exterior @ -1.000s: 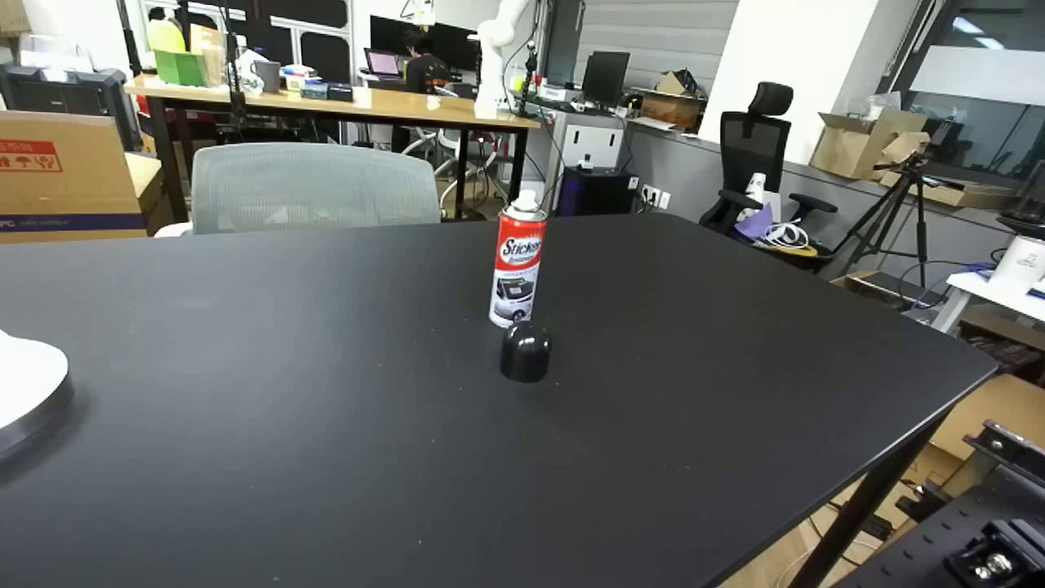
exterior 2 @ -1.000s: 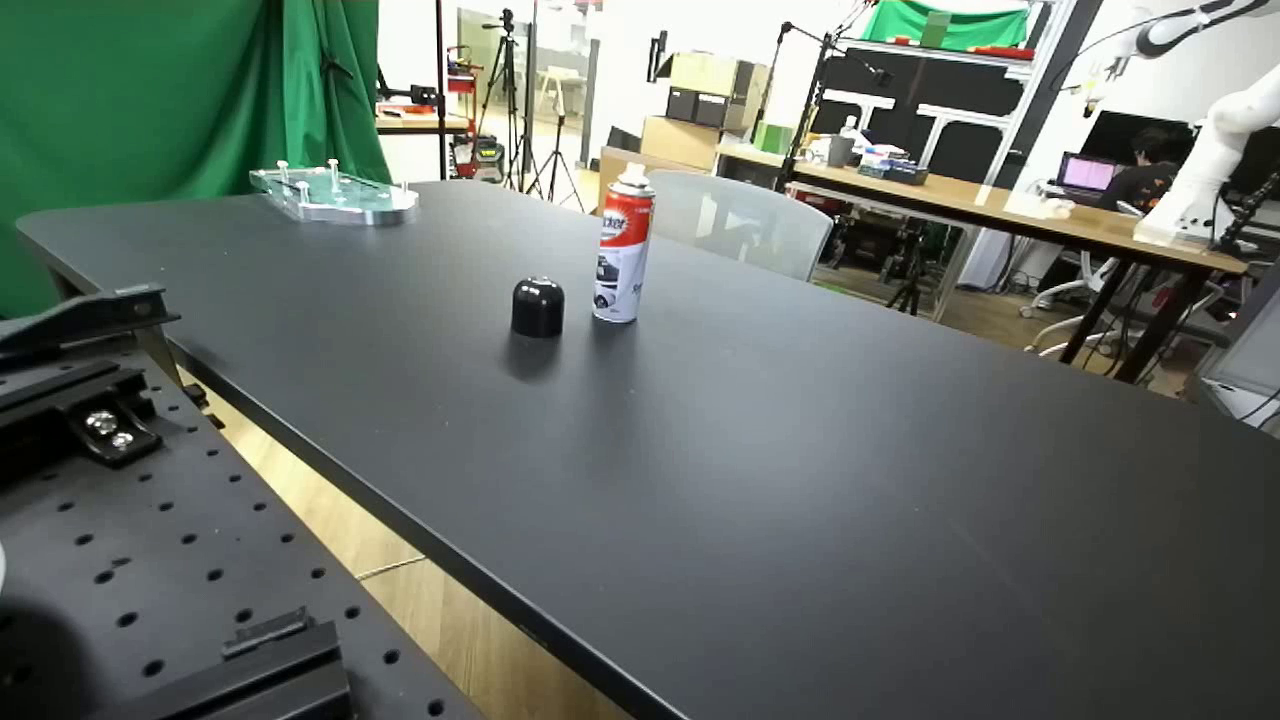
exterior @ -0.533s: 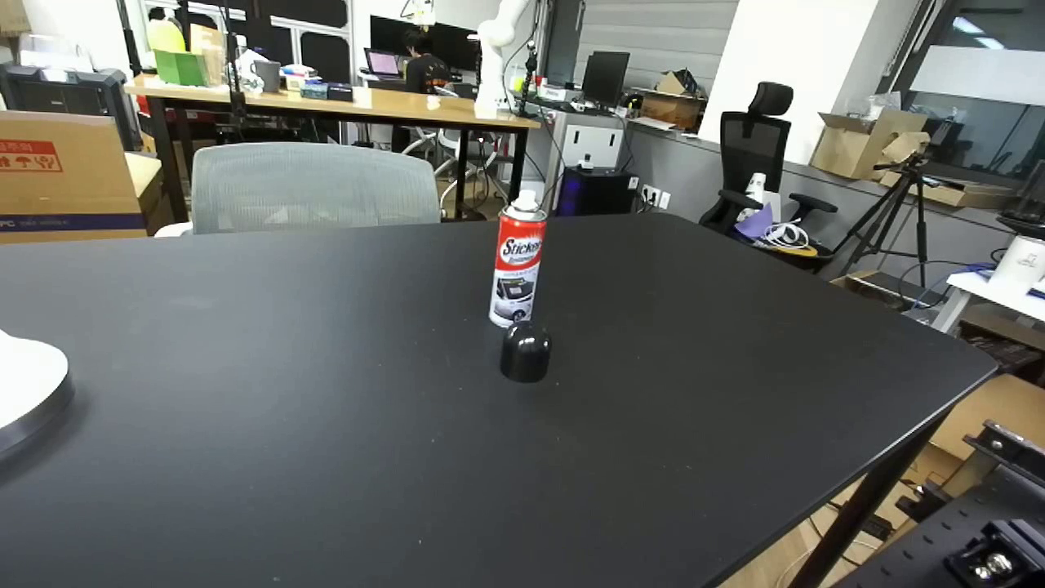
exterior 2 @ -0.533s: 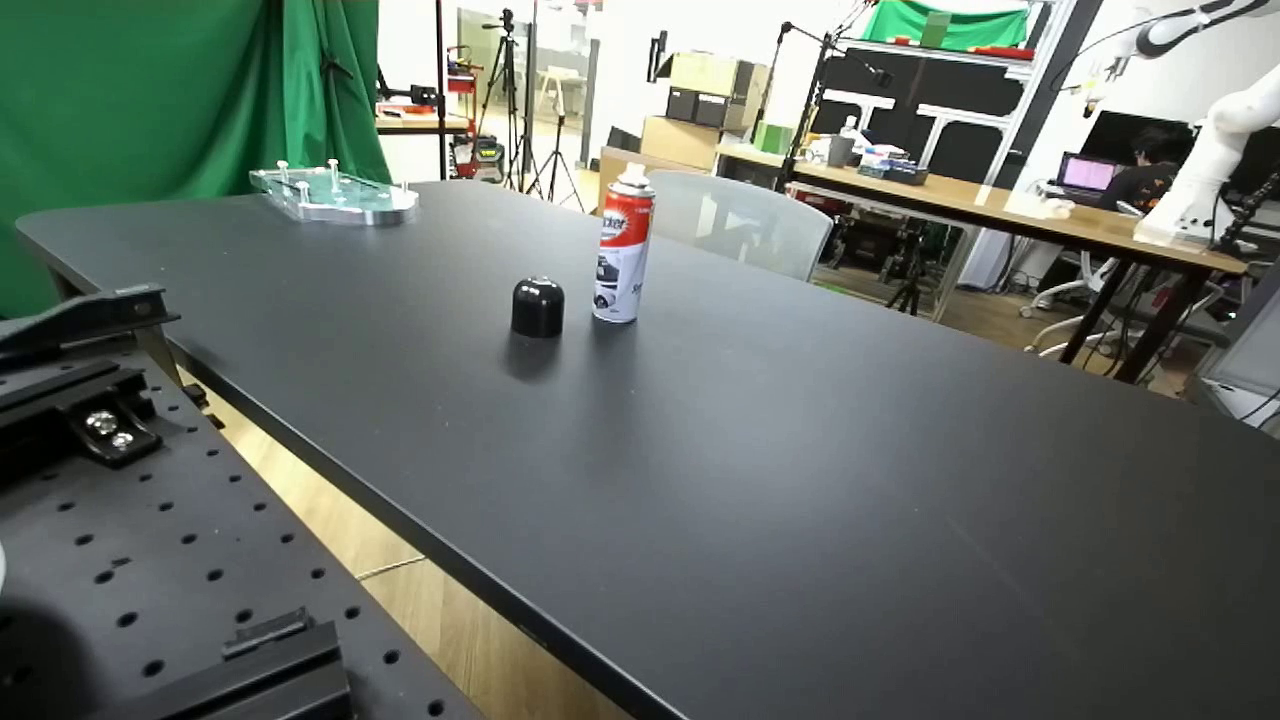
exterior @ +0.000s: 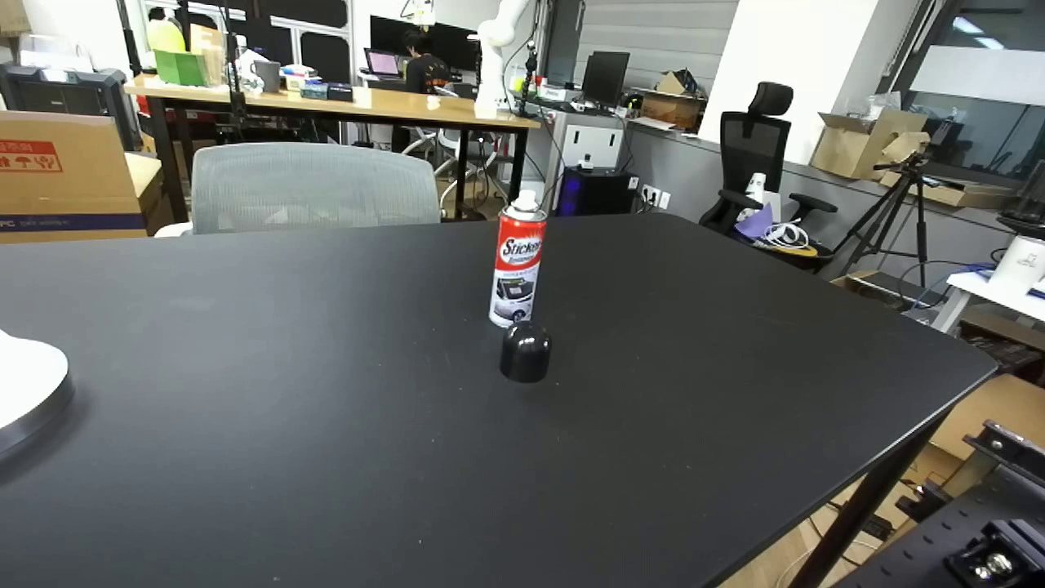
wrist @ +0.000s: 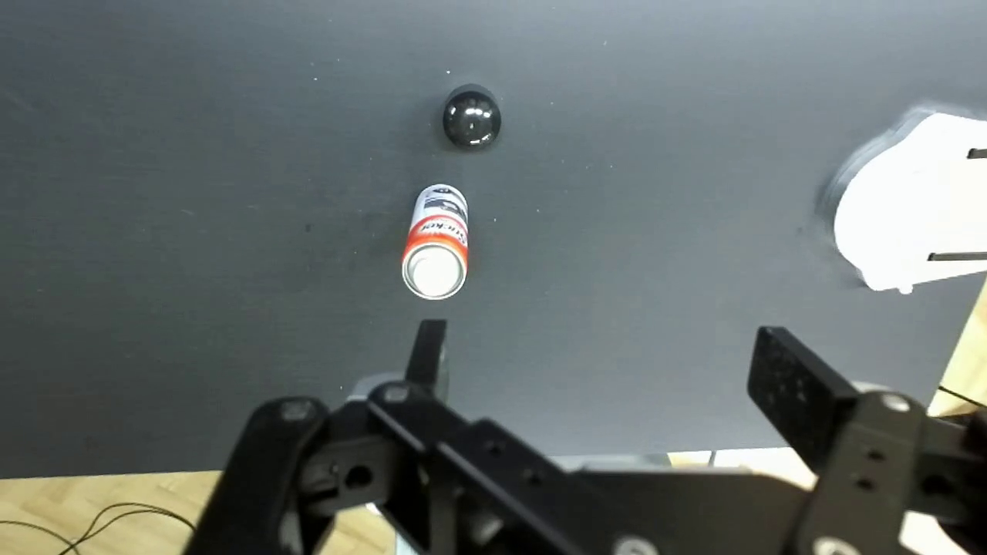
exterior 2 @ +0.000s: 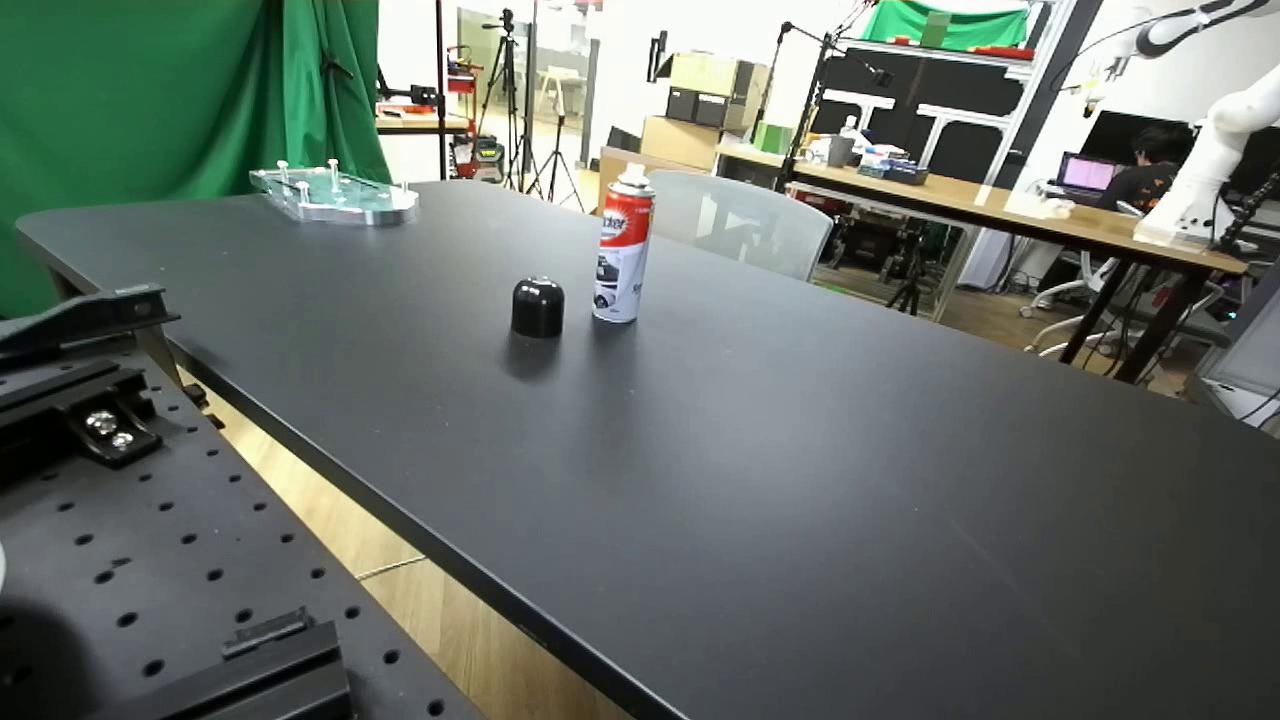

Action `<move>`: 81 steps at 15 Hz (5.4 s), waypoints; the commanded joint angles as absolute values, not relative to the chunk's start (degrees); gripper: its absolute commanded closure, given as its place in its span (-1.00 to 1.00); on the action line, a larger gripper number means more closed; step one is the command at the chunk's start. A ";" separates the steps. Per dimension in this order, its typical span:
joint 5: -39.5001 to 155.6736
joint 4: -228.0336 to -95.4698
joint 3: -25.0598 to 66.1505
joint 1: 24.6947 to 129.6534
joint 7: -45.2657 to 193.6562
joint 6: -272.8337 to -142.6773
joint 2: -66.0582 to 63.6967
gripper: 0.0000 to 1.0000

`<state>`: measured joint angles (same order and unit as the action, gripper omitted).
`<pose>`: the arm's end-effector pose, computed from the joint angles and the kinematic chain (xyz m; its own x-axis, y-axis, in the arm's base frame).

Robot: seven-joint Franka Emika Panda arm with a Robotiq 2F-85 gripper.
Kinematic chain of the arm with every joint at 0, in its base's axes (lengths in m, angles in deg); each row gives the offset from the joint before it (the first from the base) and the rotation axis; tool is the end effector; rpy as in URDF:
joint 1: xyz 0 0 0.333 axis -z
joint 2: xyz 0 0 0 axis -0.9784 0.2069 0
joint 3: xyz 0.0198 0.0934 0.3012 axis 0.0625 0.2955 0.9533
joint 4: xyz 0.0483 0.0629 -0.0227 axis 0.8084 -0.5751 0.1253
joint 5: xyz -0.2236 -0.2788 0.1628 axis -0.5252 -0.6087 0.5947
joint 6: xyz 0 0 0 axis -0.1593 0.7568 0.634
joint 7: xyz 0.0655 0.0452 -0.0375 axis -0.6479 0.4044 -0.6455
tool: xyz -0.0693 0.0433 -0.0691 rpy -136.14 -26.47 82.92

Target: Pick up the lid and close the bottle

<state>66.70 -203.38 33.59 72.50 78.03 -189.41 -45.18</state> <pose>0.4076 0.1192 0.5276 0.9856 0.0556 0.1596 0.0637 -0.9969 -0.0458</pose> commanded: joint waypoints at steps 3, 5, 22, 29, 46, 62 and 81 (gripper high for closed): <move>62.67 -211.60 35.16 72.46 78.79 -201.48 -41.58 -1.00; 61.31 -214.42 35.73 72.38 79.29 -207.71 -39.47 -1.00; 57.31 -218.45 35.14 72.62 77.40 -220.09 -25.14 -1.00; 49.32 -216.05 32.83 73.06 79.28 -224.45 -13.91 -1.00; 52.18 -209.88 28.65 69.77 77.80 -228.26 2.36 -1.00; 52.22 -209.66 28.46 67.91 76.69 -226.76 -4.94 0.36; 66.49 -195.29 28.68 74.24 63.34 -198.64 -13.79 0.36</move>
